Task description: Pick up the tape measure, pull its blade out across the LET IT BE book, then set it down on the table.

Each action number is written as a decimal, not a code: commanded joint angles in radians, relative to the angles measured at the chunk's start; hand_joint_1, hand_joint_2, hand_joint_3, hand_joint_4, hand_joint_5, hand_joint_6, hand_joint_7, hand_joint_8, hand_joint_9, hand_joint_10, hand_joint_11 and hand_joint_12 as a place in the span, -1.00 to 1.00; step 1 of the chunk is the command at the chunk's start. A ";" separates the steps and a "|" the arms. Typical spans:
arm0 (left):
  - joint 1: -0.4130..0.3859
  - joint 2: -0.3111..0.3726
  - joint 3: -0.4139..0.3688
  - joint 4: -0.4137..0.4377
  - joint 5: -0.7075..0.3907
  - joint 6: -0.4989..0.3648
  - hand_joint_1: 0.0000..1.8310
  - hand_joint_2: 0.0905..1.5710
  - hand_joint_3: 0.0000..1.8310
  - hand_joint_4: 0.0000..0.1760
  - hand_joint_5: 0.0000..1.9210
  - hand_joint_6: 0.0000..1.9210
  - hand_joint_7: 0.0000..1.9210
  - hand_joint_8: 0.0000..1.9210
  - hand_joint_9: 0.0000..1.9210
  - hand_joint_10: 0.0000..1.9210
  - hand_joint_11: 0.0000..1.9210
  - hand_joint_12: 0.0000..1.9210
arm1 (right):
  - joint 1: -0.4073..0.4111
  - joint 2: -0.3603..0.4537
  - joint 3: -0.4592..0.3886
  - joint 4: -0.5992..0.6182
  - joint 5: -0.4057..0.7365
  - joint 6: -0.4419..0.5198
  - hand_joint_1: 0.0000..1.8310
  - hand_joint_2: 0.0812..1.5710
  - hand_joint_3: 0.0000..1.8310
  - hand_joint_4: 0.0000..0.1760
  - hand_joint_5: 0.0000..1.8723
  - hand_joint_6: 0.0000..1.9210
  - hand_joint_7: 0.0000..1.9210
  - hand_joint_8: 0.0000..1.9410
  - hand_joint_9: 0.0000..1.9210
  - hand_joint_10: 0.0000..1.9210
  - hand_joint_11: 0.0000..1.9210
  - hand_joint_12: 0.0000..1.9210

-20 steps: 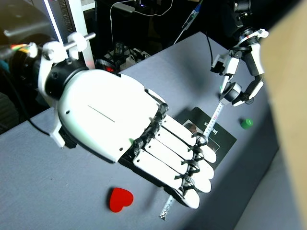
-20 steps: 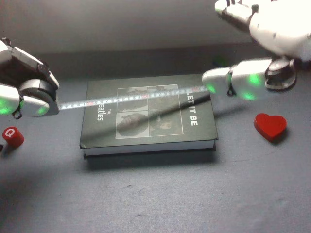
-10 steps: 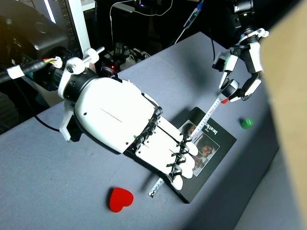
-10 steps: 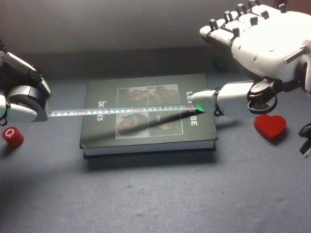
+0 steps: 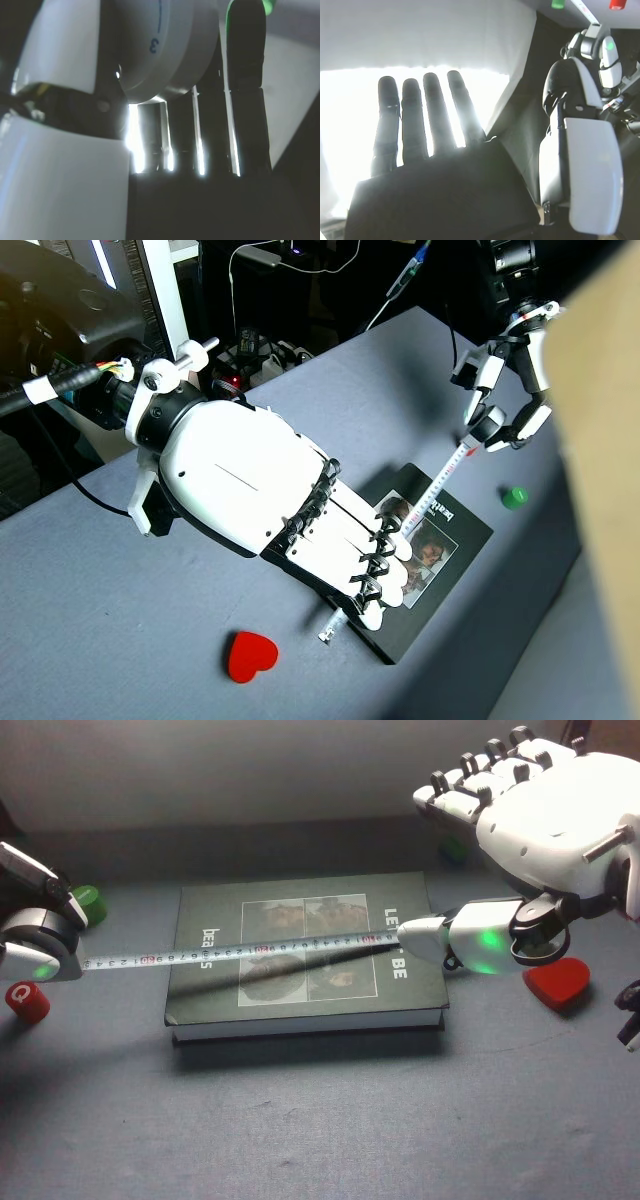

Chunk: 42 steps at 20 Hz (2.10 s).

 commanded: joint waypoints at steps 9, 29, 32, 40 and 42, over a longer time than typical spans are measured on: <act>0.071 -0.047 0.042 -0.053 -0.156 -0.064 0.51 0.34 -1.00 -1.00 0.06 -0.23 0.08 -0.08 0.05 0.19 -0.02 0.05 | 0.003 0.003 -0.002 -0.081 0.025 0.007 -0.83 0.36 -0.99 -1.00 -0.85 -1.00 -0.85 -1.00 -0.88 -0.99 -1.00 -0.34; 0.073 -0.143 0.257 0.112 -0.255 -0.163 0.52 0.33 -1.00 -1.00 0.06 -0.23 0.11 -0.12 0.06 0.16 0.01 0.04 | -0.002 0.003 -0.002 -0.091 0.023 0.010 -0.84 0.40 -0.99 -1.00 -0.85 -1.00 -0.83 -0.99 -0.85 -0.99 -1.00 -0.32; 0.074 -0.145 0.272 0.118 -0.256 -0.163 0.52 0.32 -1.00 -1.00 0.07 -0.25 0.12 -0.13 0.06 0.16 0.01 0.02 | -0.003 0.003 -0.001 -0.093 0.022 0.010 -0.84 0.41 -0.99 -1.00 -0.85 -1.00 -0.83 -0.99 -0.85 -0.99 -1.00 -0.31; 0.076 -0.160 0.310 0.122 -0.260 -0.163 0.52 0.32 -1.00 -1.00 0.05 -0.21 0.14 -0.17 0.05 0.17 0.01 0.02 | -0.004 0.003 -0.001 -0.094 0.019 0.011 -0.84 0.40 -1.00 -1.00 -0.85 -1.00 -0.82 -1.00 -0.85 -0.99 -1.00 -0.31; 0.080 -0.163 0.318 0.122 -0.263 -0.163 0.52 0.33 -1.00 -1.00 0.03 -0.18 0.13 -0.16 0.06 0.17 0.01 0.02 | -0.005 0.003 -0.001 -0.096 0.019 0.011 -0.84 0.40 -1.00 -1.00 -0.85 -1.00 -0.82 -1.00 -0.85 -1.00 -1.00 -0.31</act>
